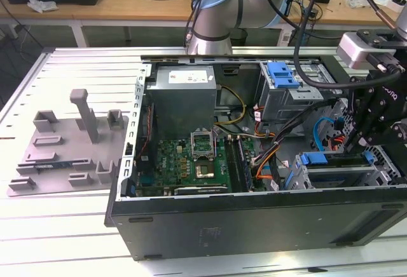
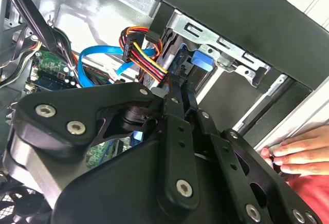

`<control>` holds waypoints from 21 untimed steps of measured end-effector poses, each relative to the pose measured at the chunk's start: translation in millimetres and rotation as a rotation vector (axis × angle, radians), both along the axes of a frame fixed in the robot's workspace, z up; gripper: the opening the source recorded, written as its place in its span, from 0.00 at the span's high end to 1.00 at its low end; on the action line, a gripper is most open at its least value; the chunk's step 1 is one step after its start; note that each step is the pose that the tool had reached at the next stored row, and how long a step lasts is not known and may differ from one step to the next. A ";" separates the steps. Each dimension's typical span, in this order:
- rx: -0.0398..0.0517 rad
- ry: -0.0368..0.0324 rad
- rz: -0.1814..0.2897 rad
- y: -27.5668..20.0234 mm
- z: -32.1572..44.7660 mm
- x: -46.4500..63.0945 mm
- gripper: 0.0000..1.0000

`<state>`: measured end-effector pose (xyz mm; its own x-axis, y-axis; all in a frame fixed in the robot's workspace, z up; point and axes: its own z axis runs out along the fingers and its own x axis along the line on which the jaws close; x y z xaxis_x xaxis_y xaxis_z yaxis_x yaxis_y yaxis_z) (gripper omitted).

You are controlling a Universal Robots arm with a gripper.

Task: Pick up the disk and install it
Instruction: 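Insert the first disk wire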

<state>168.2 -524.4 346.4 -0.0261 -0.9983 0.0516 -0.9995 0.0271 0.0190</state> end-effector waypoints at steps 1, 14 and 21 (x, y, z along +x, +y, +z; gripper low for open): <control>0.0000 0.0001 0.000 0.1 0.0 0.0 0.83; -0.0002 0.0000 -0.019 0.7 0.1 0.1 0.83; -0.0002 0.0000 -0.018 0.8 0.1 0.1 0.83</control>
<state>168.2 -523.5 346.5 -0.0446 -0.9977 0.0518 -0.9988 0.0456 0.0190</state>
